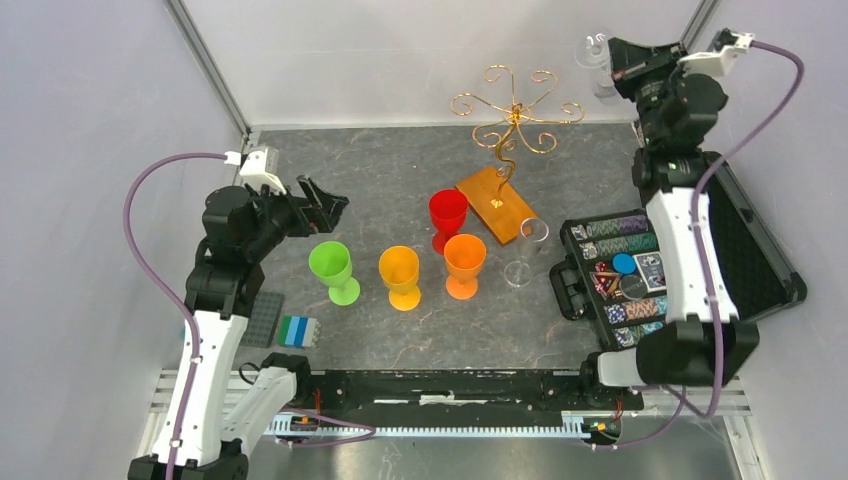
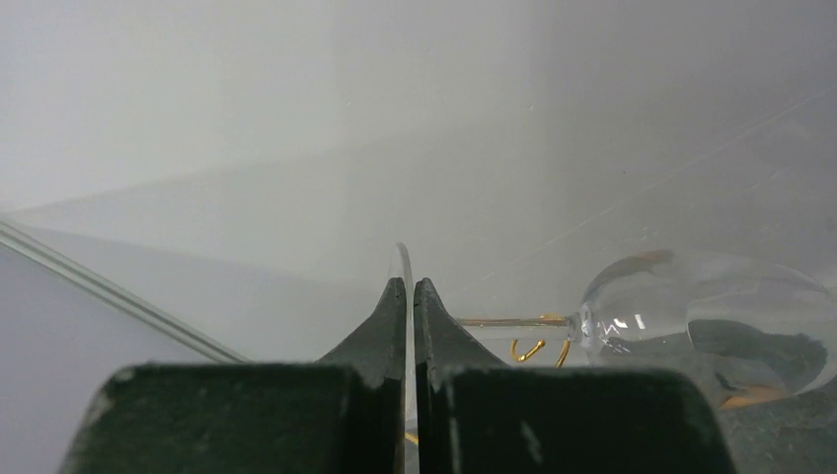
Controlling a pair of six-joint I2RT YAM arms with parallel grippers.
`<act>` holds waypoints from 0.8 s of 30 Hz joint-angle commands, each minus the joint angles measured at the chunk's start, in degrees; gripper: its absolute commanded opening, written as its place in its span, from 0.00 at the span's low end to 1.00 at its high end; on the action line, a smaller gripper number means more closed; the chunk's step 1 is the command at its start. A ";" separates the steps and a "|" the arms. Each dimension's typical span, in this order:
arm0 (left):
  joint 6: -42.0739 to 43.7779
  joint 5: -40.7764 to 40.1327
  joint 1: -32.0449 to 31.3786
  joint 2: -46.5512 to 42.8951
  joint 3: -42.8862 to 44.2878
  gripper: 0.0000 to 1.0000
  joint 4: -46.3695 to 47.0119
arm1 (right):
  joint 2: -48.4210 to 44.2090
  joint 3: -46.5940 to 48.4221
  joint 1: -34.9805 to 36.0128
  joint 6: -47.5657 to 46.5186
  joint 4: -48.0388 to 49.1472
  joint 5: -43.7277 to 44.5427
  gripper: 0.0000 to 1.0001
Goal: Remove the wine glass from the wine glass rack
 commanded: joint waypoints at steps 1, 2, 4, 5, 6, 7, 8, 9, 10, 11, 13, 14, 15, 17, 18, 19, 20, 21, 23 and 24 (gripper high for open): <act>2.36 9.23 0.35 -1.46 1.77 1.00 4.69 | -9.75 -5.57 0.06 -1.75 -3.04 1.36 0.00; 1.50 11.48 0.30 -1.51 1.56 1.00 6.12 | -11.52 -7.74 0.02 -1.37 -3.22 0.93 0.00; -0.85 16.41 0.31 -1.53 0.75 1.00 9.72 | -15.17 -10.94 0.02 -0.69 -3.99 -0.09 0.00; -2.29 19.10 0.29 -1.55 0.04 1.00 11.82 | -17.06 -12.46 0.02 -0.33 -4.30 -0.99 0.00; -4.20 21.27 0.22 -1.60 -0.79 1.00 14.87 | -19.20 -13.76 0.02 0.11 -4.56 -1.76 0.00; -6.24 23.51 0.22 -1.60 -1.55 1.00 18.15 | -21.03 -15.28 0.02 0.49 -4.87 -2.37 0.00; -7.83 25.40 0.01 -1.60 -2.43 1.00 20.92 | -23.32 -16.45 0.02 0.83 -5.03 -2.79 0.00; -9.59 26.54 -0.24 -1.65 -3.15 1.00 24.14 | -25.11 -17.70 0.02 0.99 -5.42 -3.27 0.00; -11.06 27.82 -0.58 -1.51 -3.97 1.00 27.57 | -27.32 -18.59 0.02 1.27 -6.05 -3.50 0.00; -12.87 28.71 -1.14 -1.32 -4.94 1.00 30.53 | -29.34 -19.30 0.02 1.60 -6.57 -3.95 0.00; -15.77 29.56 -2.94 -0.69 -6.64 1.00 38.13 | -32.99 -20.46 0.02 2.28 -8.14 -4.80 0.00; -16.70 29.77 -4.14 -0.18 -7.32 1.00 40.85 | -34.87 -20.98 0.02 2.96 -8.55 -5.54 0.00; -17.16 29.72 -5.99 0.25 -7.70 1.00 43.76 | -36.32 -21.62 0.02 3.42 -9.30 -6.17 0.00; -15.60 28.51 -11.60 1.75 -8.17 1.00 48.08 | -39.50 -22.94 0.02 5.17 -10.34 -7.86 0.00; -13.09 27.50 -14.48 2.57 -7.84 1.00 48.63 | -40.74 -23.66 0.02 6.03 -10.32 -8.57 0.00; -10.71 26.33 -18.09 3.60 -7.03 1.00 48.65 | -42.12 -24.20 0.02 6.99 -10.33 -9.38 0.00; -7.39 25.42 -21.22 4.91 -6.26 1.00 48.65 | -43.16 -24.83 0.02 8.39 -9.99 -10.45 0.00; -4.79 24.85 -24.63 6.11 -5.46 1.00 49.01 | -44.04 -25.01 0.02 9.44 -9.82 -11.60 0.00; -0.10 24.21 -29.56 8.83 -3.92 1.00 51.01 | -45.18 -24.43 0.02 10.67 -10.43 -12.91 0.00; 1.26 23.96 -31.44 10.40 -3.29 1.00 53.40 | -45.59 -24.33 0.02 11.72 -10.44 -14.01 0.00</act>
